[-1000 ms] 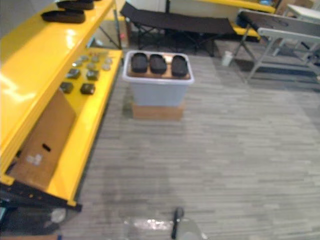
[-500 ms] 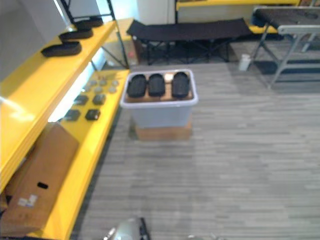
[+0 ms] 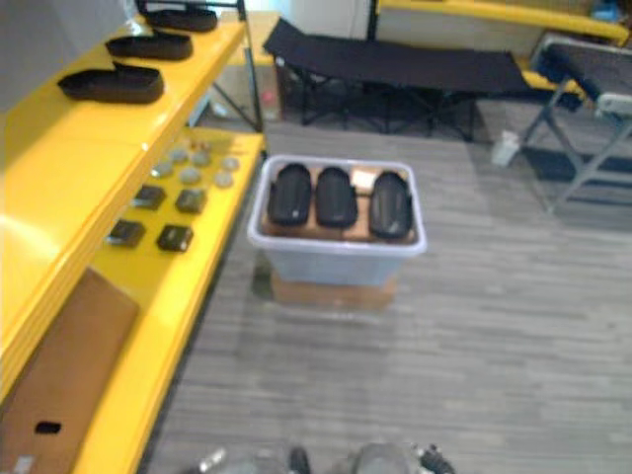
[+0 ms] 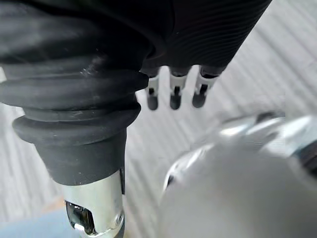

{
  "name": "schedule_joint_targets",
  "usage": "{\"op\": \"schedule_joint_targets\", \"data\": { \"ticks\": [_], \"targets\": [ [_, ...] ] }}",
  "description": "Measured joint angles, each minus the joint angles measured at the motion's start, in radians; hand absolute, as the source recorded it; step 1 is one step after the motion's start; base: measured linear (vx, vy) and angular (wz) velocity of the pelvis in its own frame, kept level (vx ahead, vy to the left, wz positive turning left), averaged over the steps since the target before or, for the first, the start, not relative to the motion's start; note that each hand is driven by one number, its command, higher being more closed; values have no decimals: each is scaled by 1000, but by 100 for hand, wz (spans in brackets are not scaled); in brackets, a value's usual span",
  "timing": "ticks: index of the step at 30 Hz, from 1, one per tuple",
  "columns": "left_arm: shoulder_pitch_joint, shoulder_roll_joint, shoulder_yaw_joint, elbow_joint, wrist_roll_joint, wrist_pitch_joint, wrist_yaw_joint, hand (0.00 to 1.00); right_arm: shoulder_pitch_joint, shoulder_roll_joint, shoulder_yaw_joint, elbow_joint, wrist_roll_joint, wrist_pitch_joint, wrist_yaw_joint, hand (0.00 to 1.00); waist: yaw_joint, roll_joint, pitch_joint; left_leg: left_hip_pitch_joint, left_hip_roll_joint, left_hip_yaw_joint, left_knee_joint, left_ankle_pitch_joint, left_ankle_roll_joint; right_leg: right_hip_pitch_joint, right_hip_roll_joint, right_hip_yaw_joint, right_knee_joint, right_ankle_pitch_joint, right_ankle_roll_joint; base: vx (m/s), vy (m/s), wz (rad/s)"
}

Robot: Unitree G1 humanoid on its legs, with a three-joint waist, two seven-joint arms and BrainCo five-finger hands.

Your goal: Walk over and take plastic housings, then place them on the shelf

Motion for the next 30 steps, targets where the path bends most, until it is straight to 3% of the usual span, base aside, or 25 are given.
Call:
{"op": "schedule_joint_targets", "data": {
  "ticks": [1,3,5,7,8,9,10,12,14,15,17,19,20,21,22,23,24,25,28,30],
  "targets": [
    [-17,1,-2,1,-7,-1,0,0,2,2,-1,1,0,-1,-1,0,-2,-2,0,3,4,-7,-3,-5,-2,-17,1,10,-62,29,-6,270,-104,33],
    [-41,-7,-1,1,-41,0,0,0,28,22,-12,3,-19,2,-1,0,-13,-9,-4,29,26,-24,10,-43,-38,-53,15,59,-210,155,-14,294,-139,28],
    [-29,-20,1,-2,-67,0,0,0,46,29,-17,2,-24,4,-3,0,-15,-20,-14,66,44,-26,41,-91,-77,-47,24,74,-206,210,-36,358,-213,17],
    [-9,-29,1,-4,-76,3,5,0,57,33,-2,3,-36,5,-16,0,-12,-37,-33,76,63,-35,92,-154,-108,-35,41,70,-201,219,-57,432,-296,11],
    [-2,-38,0,2,-77,9,11,0,55,24,11,3,-34,6,-20,0,-16,-22,-34,74,99,-51,142,-200,-130,-34,64,67,-171,274,-81,455,-345,20],
    [14,-56,6,4,-98,13,22,0,55,2,14,4,-28,7,-27,0,-15,10,-56,68,153,-53,194,-221,-160,-34,104,44,-141,226,-110,459,-334,18],
    [15,-60,7,5,-108,14,27,0,56,-3,20,5,-27,8,-32,0,-15,19,-61,45,175,-52,250,-222,-164,-33,120,41,-130,211,-117,425,-338,0],
    [15,-84,37,4,-114,10,44,0,28,-33,53,0,-29,23,-39,0,-10,51,-66,-117,250,-75,624,-175,-210,10,158,41,-136,173,-146,396,-334,-13],
    [16,-100,52,8,-117,6,50,0,17,-53,56,7,-37,27,-39,0,-11,76,-61,-193,296,-80,842,-182,-206,104,188,42,-187,166,-152,418,-245,-10],
    [15,-102,52,5,-117,3,50,0,17,-59,54,11,-39,29,-38,0,-10,78,-61,-226,305,-68,897,-182,-205,176,188,43,-228,166,-152,387,-177,-8],
    [14,-100,52,4,-117,2,49,0,15,-65,47,11,-40,27,-37,0,-9,77,-60,-245,307,-37,854,-181,-205,235,179,43,-267,166,-151,278,-78,-14],
    [14,-99,48,-1,-115,3,48,0,12,-63,22,3,-40,21,-36,0,-9,76,-60,-272,295,26,654,-176,-197,275,160,44,-322,166,-139,239,31,-14],
    [12,-98,47,-1,-113,3,47,0,18,-63,7,1,-39,20,-36,0,-9,75,-60,-276,269,50,498,-147,-173,285,145,42,-337,162,-122,178,134,5],
    [12,-100,45,-1,-107,4,45,0,23,-64,1,0,-39,16,-37,0,-10,76,-60,-271,235,54,336,-79,-161,284,130,41,-336,152,-101,180,156,5],
    [12,-101,47,-1,-104,5,43,0,26,-69,1,-1,-39,15,-37,0,-9,77,-61,-266,222,47,283,3,-140,282,127,44,-335,146,-89,200,184,1],
    [11,-85,47,-1,-97,6,41,0,32,-53,2,-2,-40,15,-39,0,-8,45,-63,-242,180,51,227,43,-108,282,97,49,-336,145,-67,168,148,1],
    [10,-73,45,0,-88,7,42,0,31,-42,3,-5,-40,15,-38,0,-9,35,-69,-227,156,54,188,48,-103,282,80,49,-340,139,-57,238,186,5],
    [6,-50,38,-1,-67,6,43,0,32,-21,3,-5,-58,12,-35,0,-14,-5,-67,-200,114,63,118,67,-86,279,46,47,-341,134,-46,182,131,8],
    [-6,-29,16,4,-66,4,49,0,34,-14,13,-5,-127,-16,0,0,-13,-36,-69,-162,58,65,41,86,-65,285,11,43,-338,129,-17,199,104,9],
    [-10,-30,-13,4,-67,3,49,0,27,-21,74,-10,-258,-56,26,0,-12,-42,-75,-136,26,62,-8,97,-48,293,-11,35,-340,137,0,200,106,10]
  ]
}}
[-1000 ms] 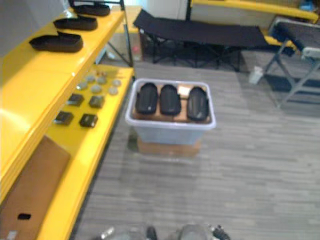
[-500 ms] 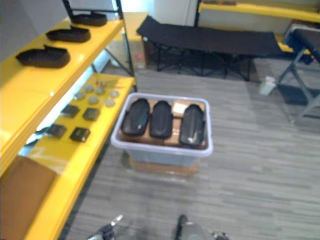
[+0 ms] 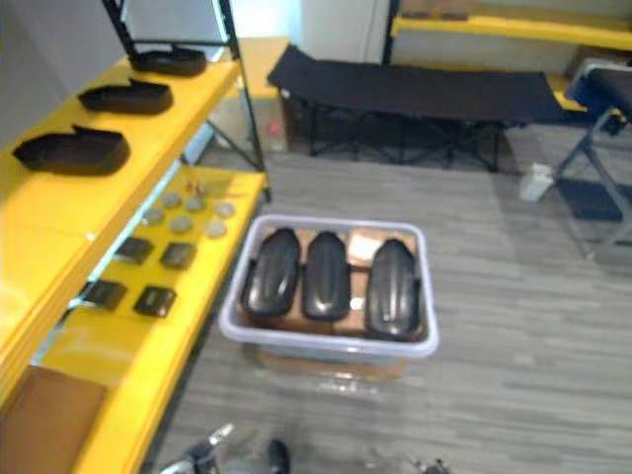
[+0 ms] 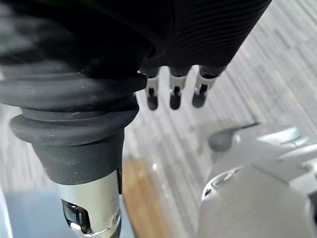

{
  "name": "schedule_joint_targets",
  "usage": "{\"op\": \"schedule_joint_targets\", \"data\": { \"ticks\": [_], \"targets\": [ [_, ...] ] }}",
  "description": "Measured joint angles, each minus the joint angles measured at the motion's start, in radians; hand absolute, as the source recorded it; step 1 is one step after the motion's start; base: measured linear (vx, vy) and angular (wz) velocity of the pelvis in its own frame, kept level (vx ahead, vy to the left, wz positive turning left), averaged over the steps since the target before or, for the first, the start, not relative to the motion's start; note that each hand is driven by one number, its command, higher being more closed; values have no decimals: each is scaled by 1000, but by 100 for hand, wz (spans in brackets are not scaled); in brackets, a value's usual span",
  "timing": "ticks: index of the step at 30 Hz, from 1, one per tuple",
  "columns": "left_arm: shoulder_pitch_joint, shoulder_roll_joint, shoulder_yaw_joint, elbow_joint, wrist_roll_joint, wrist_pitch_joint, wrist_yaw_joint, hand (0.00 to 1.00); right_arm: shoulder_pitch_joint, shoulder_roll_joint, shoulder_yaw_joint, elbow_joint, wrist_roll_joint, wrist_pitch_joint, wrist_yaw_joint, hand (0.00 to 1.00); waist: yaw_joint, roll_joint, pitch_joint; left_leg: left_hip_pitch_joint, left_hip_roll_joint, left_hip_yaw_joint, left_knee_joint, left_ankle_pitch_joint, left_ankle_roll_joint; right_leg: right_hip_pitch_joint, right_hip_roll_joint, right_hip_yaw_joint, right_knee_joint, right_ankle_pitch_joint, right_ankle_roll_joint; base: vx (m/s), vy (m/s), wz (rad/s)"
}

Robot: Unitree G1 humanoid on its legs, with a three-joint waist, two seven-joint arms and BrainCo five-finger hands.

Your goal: Walk over and take plastic housings, then place them on the shelf

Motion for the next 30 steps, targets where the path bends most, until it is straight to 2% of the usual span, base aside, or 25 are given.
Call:
{"op": "schedule_joint_targets", "data": {
  "ticks": [1,3,4,6,9,11,13,14,15,16,18,19,20,21,22,23,24,25,27,29,30],
  "targets": [
    [-1,0,-13,-2,0,0,0,0,-5,-2,34,-4,-35,-12,8,0,0,1,0,1,-5,-4,-6,1,1,1,-4,-9,-1,3,4,169,85,15],
    [-3,1,-54,-30,4,-3,-1,0,-11,-21,210,-78,-156,-94,65,0,0,-2,-1,1,-16,-17,-28,7,10,1,-11,-41,-1,15,21,170,60,20],
    [-3,1,-67,-36,6,-4,-2,0,-12,-30,261,-114,-172,-112,68,0,1,-4,-1,1,-16,-20,-31,7,11,1,-10,-46,-1,18,19,140,38,18],
    [-2,13,-108,-41,53,2,-2,0,-13,-57,465,-316,-222,-168,103,0,4,-12,-4,1,-6,-26,-40,7,11,-7,3,-45,4,44,10,87,14,8],
    [-2,40,-143,-41,89,20,-1,0,-35,-88,662,-589,-241,-225,174,0,14,-14,-3,0,32,-30,-46,8,10,-37,36,-41,44,94,-17,74,5,3],
    [-2,59,-145,-38,89,23,-2,0,-38,-109,722,-764,-238,-260,197,0,20,-16,-2,1,52,-31,-47,8,10,-50,46,-38,69,124,-31,82,24,3],
    [2,82,-145,-30,89,24,-3,0,-37,-139,725,-945,-238,-301,191,0,23,-22,-4,2,64,-31,-38,8,10,-63,60,-29,92,149,-37,79,20,-1],
    [9,85,-144,-27,91,26,-3,0,-52,-159,711,-1019,-237,-321,180,0,26,-20,-3,3,75,-31,-32,8,10,-75,65,-14,104,150,-41,56,8,-13],
    [21,96,-137,-16,94,29,-8,0,-87,-177,675,-1099,-229,-334,152,0,26,-17,0,1,85,-29,-19,8,10,-79,75,-2,90,109,-64,35,6,-14],
    [32,98,-127,-2,120,28,-11,0,-126,-188,619,-1150,-203,-335,108,0,26,-22,-3,3,89,-29,-8,8,10,-80,81,11,63,94,-75,-4,-2,-8],
    [54,92,-127,5,131,15,-20,0,-167,-187,532,-1189,-140,-330,38,0,26,-31,-9,4,79,-29,9,6,9,-82,76,12,33,106,-67,-48,-25,4],
    [72,91,-126,3,136,2,-25,0,-191,-185,470,-1202,-98,-319,-22,0,27,-37,-12,13,68,-30,19,-9,-8,-87,71,15,22,149,-55,-59,-68,-1],
    [94,82,-125,4,152,-6,-22,0,-208,-183,420,-1202,-78,-293,-93,0,31,-35,-15,33,62,-27,16,-29,-11,-77,67,16,26,121,-52,-41,-75,-9],
    [106,77,-119,3,152,-10,-19,0,-210,-182,404,-1200,-75,-277,-129,0,33,-32,-20,34,62,-25,15,-30,-11,-70,68,21,16,116,-51,-64,-120,-21],
    [120,70,-106,1,153,-28,-14,0,-210,-182,368,-1188,-76,-245,-214,0,34,-32,-24,33,60,-24,9,-31,-14,-65,69,21,-4,96,-41,-72,-111,-16],
    [122,70,-106,1,154,-34,-12,0,-205,-181,356,-1176,-76,-227,-252,0,34,-35,-26,32,57,-23,5,-30,-14,-65,67,22,-11,85,-45,-118,-149,-18],
    [125,70,-106,1,160,-43,-5,0,-189,-174,320,-1142,-73,-188,-312,0,33,-38,-28,32,43,-20,-8,-21,-22,-65,56,22,-24,50,-35,-98,-111,-13],
    [125,64,-106,3,161,-47,-1,0,-177,-174,297,-1121,-68,-175,-342,0,31,-28,-25,35,42,-19,-18,-14,-25,-64,56,20,-28,43,-33,-121,-124,-7],
    [160,35,-108,0,162,-65,13,0,-116,-172,189,-1049,-32,-115,-455,0,13,18,-48,45,44,-27,-77,26,-33,-82,67,13,-19,43,-34,-70,-85,6],
    [186,27,-109,-17,161,-75,28,0,-87,-171,117,-988,-13,-86,-517,0,4,36,-50,55,49,-29,-94,33,-40,-81,73,12,-18,44,-36,-29,-50,2],
    [197,28,-109,-35,161,-80,33,0,-83,-170,85,-943,-5,-70,-551,0,3,36,-48,45,54,-29,-89,34,-41,-90,77,12,-16,44,-37,-48,-43,-3]
  ]
}}
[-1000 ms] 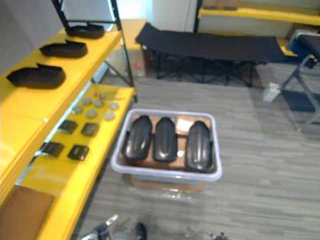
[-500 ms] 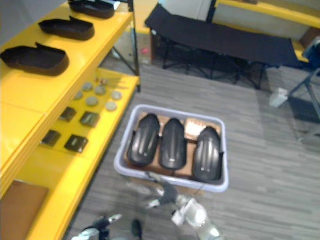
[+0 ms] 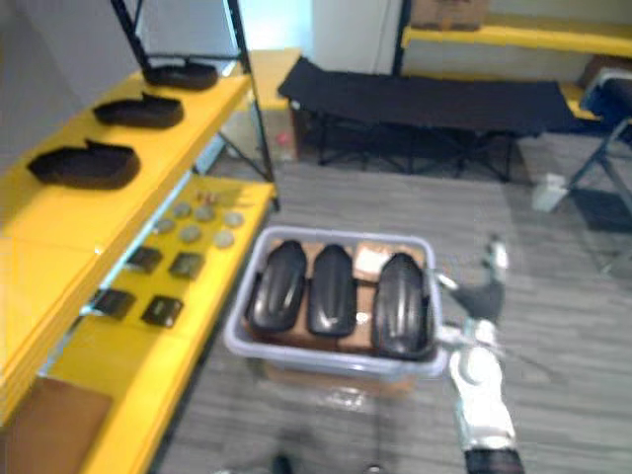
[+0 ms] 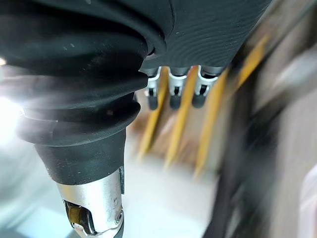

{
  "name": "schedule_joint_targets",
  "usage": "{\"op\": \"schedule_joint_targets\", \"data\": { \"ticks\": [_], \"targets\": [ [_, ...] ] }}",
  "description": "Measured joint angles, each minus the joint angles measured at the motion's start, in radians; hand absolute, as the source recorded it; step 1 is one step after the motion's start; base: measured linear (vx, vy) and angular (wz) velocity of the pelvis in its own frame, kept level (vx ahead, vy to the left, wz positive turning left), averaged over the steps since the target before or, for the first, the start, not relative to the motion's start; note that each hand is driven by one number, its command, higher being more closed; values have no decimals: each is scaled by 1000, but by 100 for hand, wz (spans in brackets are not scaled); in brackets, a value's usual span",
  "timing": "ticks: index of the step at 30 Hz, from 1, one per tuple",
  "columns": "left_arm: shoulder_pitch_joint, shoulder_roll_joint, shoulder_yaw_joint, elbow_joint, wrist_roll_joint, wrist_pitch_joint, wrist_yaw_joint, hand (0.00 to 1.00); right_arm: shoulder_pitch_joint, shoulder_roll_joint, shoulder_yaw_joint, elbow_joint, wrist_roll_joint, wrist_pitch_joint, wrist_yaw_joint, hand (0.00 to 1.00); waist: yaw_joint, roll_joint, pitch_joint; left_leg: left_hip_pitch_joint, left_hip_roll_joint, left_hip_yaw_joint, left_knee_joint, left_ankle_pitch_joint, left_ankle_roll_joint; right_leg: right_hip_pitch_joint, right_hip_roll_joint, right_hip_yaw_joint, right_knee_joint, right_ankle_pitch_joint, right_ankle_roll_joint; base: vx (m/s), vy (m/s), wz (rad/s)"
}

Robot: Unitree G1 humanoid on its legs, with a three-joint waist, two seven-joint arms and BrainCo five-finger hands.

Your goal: Walk over and take plastic housings, then place them on the shelf

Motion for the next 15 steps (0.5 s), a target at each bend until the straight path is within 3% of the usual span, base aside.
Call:
{"op": "schedule_joint_targets", "data": {
  "ticks": [2,4,6,9,12,15],
  "targets": [
    [-11,8,-3,-16,0,-7,3,0,-5,6,-31,43,11,5,-40,0,0,-7,10,-66,7,-1,36,-3,1,-56,0,0,7,-1,1,-94,-32,-1],
    [-54,27,-25,-43,0,-14,7,0,-38,7,-44,86,36,2,-89,0,-2,-19,76,-138,16,-2,90,-10,9,-105,0,4,18,15,-9,-115,-15,3],
    [-127,48,-38,-69,-4,-24,9,0,-109,8,-56,145,95,1,-134,0,0,-29,179,-222,24,-5,147,-17,16,-158,2,5,19,46,-9,-158,13,2],
    [-200,63,-39,-89,-35,-41,9,0,-197,8,-98,184,155,1,-166,0,11,-37,267,-294,22,-3,199,-28,36,-201,-3,17,3,87,-5,-93,69,-2],
    [-211,62,-41,-128,-51,-69,7,0,-253,-1,-122,240,186,3,-182,0,22,-35,271,-354,16,-8,251,-45,53,-233,-8,16,3,96,0,10,62,8],
    [-248,45,-48,-133,-51,-80,3,0,-338,-74,-148,342,213,3,-181,0,28,-5,288,-427,14,-58,350,-83,65,-244,-13,-7,20,96,0,19,84,33]
  ]
}}
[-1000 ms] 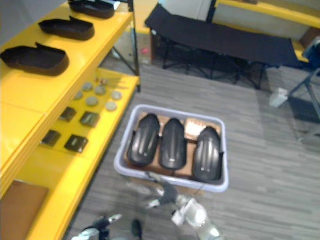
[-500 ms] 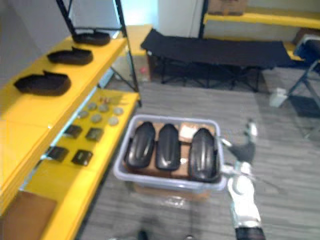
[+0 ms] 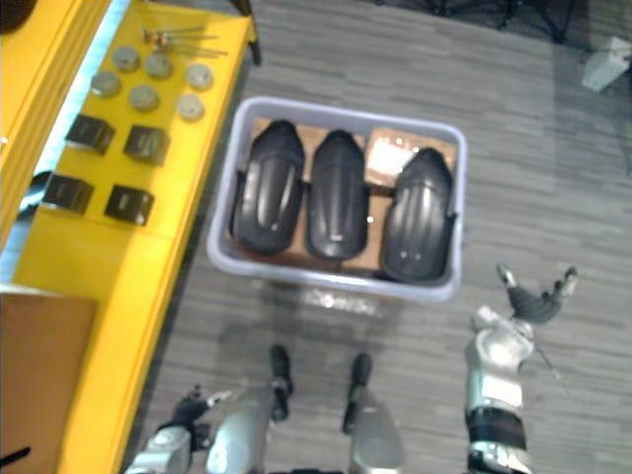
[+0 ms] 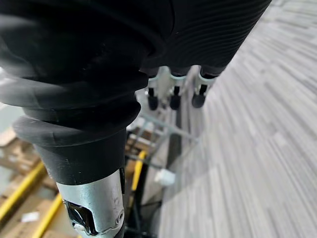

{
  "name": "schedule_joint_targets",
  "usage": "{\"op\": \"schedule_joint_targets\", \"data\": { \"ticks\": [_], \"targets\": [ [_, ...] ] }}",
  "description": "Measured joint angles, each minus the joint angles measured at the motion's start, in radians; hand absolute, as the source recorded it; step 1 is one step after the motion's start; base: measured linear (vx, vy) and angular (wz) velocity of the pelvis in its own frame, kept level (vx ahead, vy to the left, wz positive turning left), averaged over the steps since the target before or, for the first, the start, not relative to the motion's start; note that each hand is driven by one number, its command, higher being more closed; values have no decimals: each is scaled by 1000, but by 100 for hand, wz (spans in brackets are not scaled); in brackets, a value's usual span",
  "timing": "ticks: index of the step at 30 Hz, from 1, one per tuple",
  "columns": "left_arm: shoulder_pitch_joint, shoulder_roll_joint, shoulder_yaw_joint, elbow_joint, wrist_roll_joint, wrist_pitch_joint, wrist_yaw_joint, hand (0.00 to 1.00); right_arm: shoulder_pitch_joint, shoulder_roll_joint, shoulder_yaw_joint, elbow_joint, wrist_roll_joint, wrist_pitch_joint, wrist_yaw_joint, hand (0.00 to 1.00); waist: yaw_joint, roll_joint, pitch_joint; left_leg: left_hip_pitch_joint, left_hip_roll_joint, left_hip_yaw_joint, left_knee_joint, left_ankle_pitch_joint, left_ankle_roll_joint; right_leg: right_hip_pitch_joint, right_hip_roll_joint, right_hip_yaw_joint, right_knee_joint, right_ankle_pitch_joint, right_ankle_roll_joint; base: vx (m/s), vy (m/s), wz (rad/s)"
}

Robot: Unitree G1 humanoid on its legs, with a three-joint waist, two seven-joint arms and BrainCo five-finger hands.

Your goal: Walk over and take plastic housings, then place them on the shelf

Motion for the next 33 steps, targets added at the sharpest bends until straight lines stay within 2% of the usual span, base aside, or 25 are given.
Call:
{"op": "schedule_joint_targets", "data": {
  "ticks": [4,7,10,14,19,24,26,28,33],
  "targets": [
    [-28,0,-19,1,0,3,1,0,-117,-91,-1,88,12,0,-3,0,18,24,15,-64,3,-9,76,-27,14,-51,-10,0,53,-10,2,-29,94,10],
    [-30,0,-20,7,-1,3,1,0,-182,-153,-1,169,15,13,-11,0,24,35,22,-92,-7,-32,126,-50,30,-66,-26,-25,110,-45,5,-50,94,25],
    [-31,1,-21,35,-3,5,0,0,-229,-203,0,234,55,43,-10,0,27,40,25,-123,-18,-47,150,-65,34,-100,-43,-26,165,-75,15,-73,64,15],
    [-33,-10,-29,62,-42,4,-4,0,-274,-271,1,301,78,95,14,0,28,68,39,-144,-33,-49,155,-69,31,-137,-64,-25,213,-92,13,-59,50,6],
    [-34,-17,-29,60,-81,2,-11,0,-298,-299,21,334,83,183,33,0,25,74,41,-156,-39,-48,156,-60,40,-172,-81,-25,269,-116,22,-4,6,2],
    [-34,-22,-28,55,-87,-1,-17,0,-329,-309,21,333,90,244,33,0,27,76,41,-163,-40,-48,169,-54,40,-201,-93,-26,330,-151,16,36,-13,4],
    [-34,-29,-27,51,-112,-7,-17,0,-355,-330,28,328,89,278,34,0,29,88,44,-176,-39,-50,179,-54,40,-220,-98,-27,362,-165,14,25,-32,7],
    [-34,-34,-27,47,-117,-12,-19,0,-378,-344,44,325,88,294,34,0,30,97,48,-188,-40,-50,190,-54,39,-238,-107,-27,390,-180,12,4,-21,5],
    [-27,-39,-29,25,-142,-19,-82,0,-400,-349,51,275,48,320,53,0,34,120,51,-210,-40,-51,211,-57,35,-277,-126,-28,458,-214,8,-20,-23,4]
  ]
}}
